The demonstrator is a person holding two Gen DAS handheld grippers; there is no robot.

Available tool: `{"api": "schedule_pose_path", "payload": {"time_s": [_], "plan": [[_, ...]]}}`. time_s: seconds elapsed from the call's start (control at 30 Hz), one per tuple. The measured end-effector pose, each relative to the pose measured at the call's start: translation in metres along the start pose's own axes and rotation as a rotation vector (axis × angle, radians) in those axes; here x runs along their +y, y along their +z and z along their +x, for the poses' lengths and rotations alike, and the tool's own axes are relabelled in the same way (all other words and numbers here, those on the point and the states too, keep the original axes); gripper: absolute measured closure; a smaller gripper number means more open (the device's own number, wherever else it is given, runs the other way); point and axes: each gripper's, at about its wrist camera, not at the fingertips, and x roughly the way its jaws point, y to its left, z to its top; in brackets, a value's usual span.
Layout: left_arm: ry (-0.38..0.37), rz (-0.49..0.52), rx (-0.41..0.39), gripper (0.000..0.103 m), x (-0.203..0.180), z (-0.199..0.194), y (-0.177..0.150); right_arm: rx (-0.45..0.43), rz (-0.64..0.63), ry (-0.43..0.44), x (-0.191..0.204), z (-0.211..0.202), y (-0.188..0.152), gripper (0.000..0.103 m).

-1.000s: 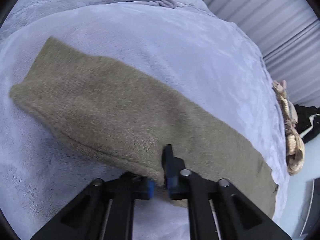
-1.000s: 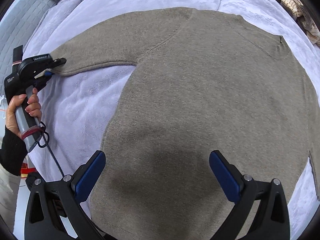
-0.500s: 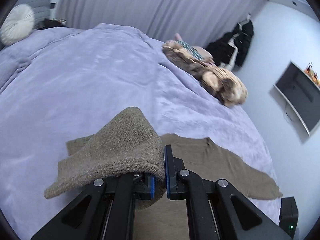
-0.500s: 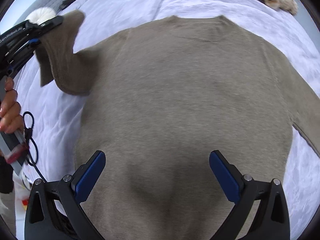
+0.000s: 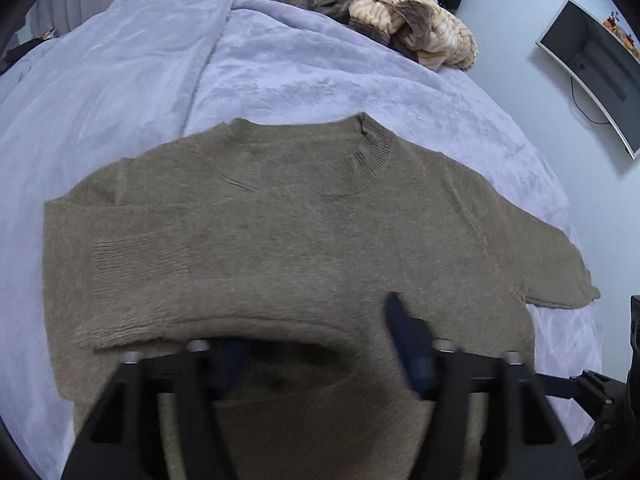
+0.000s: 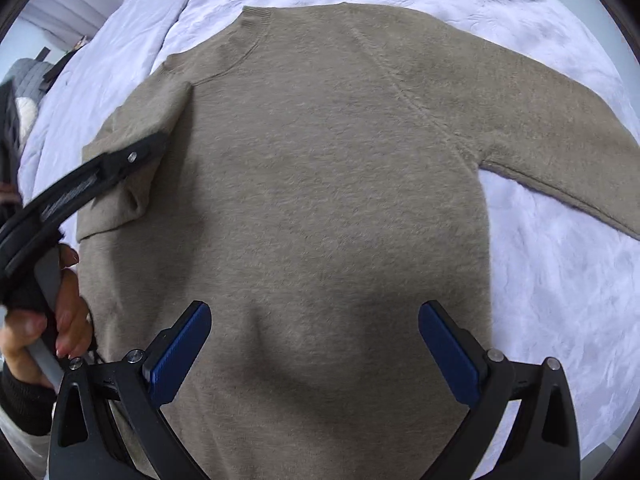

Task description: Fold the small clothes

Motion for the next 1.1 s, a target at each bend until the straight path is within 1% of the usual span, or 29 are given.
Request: {"api": "schedule_pose_path", "payload": {"time_s": [0.03,0.07,0.1,0.13,0.2,0.23,0.27,0.33,0.4,0.47,0.53,0.57,0.6,0.63,0.67,0.73,0.77,0.83,0.87,0.9,0.93,0.97,1.0,1.03,1.1], "plan": [[0.026,0.0,-0.041,0.01,0.005,-0.012,-0.001,-0.006,-0.006,-0.002,0.002,0.001,0.005,0.0],[0.036,0.006,-0.064,0.01,0.01,-0.023,-0.001,-0.016,-0.021,-0.006,0.008,0.0,0.01,0.0],[0.051,0.005,-0.071,0.01,0.016,-0.03,0.001,-0.029,-0.044,-0.01,0.016,-0.001,0.015,0.0],[0.081,-0.005,-0.084,0.01,0.027,-0.039,0.002,-0.044,-0.081,-0.011,0.028,-0.002,0.021,0.0],[0.139,-0.044,-0.111,0.01,0.053,-0.055,0.003,-0.087,-0.199,-0.015,0.062,-0.003,0.035,0.0],[0.171,-0.081,-0.113,0.01,0.07,-0.058,0.004,-0.106,-0.264,-0.016,0.08,-0.002,0.042,0.0],[0.196,-0.118,-0.105,0.01,0.087,-0.059,0.004,-0.128,-0.349,-0.026,0.104,-0.001,0.048,0.0],[0.244,-0.218,-0.049,0.01,0.125,-0.052,0.003,-0.181,-0.514,-0.079,0.151,0.006,0.056,0.0],[0.247,-0.308,0.013,0.01,0.155,-0.038,-0.002,-0.216,-0.679,-0.16,0.194,0.024,0.059,0.0],[0.253,-0.366,0.053,0.01,0.175,-0.025,-0.01,-0.242,-0.798,-0.247,0.224,0.045,0.057,0.001],[0.261,-0.38,0.082,0.01,0.183,-0.015,-0.017,-0.266,-0.885,-0.346,0.241,0.063,0.057,0.01],[0.263,-0.376,0.087,0.01,0.183,-0.013,-0.019,-0.269,-0.907,-0.389,0.247,0.072,0.059,0.035],[0.27,-0.367,0.085,0.01,0.182,-0.012,-0.02,-0.253,-0.891,-0.368,0.248,0.075,0.066,0.085],[0.275,-0.355,0.084,0.01,0.179,-0.011,-0.021,-0.233,-0.827,-0.305,0.245,0.073,0.076,0.095],[0.273,-0.347,0.085,0.01,0.178,-0.011,-0.02,-0.231,-0.736,-0.239,0.23,0.065,0.084,0.092],[0.267,-0.335,0.092,0.01,0.177,-0.009,-0.02,-0.247,-0.516,-0.078,0.199,0.044,0.106,0.092],[0.262,-0.332,0.096,0.01,0.177,-0.009,-0.017,-0.256,-0.415,-0.004,0.18,0.038,0.112,0.092],[0.251,-0.331,0.102,0.01,0.178,-0.008,-0.015,-0.265,-0.193,0.124,0.129,0.029,0.121,0.092],[0.246,-0.333,0.105,0.01,0.177,-0.007,-0.012,-0.258,-0.077,0.19,0.105,0.03,0.122,0.09],[0.243,-0.336,0.108,0.01,0.178,-0.005,-0.01,-0.238,0.018,0.252,0.084,0.036,0.122,0.083],[0.245,-0.34,0.112,0.01,0.177,-0.002,-0.006,-0.208,0.108,0.309,0.06,0.042,0.115,0.073],[0.245,-0.342,0.117,0.009,0.177,0.0,-0.005,-0.179,0.191,0.34,0.042,0.052,0.114,0.045],[0.245,-0.344,0.121,0.009,0.178,0.002,-0.004,-0.168,0.252,0.346,0.026,0.06,0.111,0.035],[0.243,-0.346,0.124,0.009,0.178,0.003,-0.004,-0.166,0.296,0.365,0.018,0.063,0.105,0.035],[0.235,-0.348,0.13,0.009,0.177,0.006,-0.003,-0.168,0.361,0.432,0.01,0.071,0.102,0.037]]}}
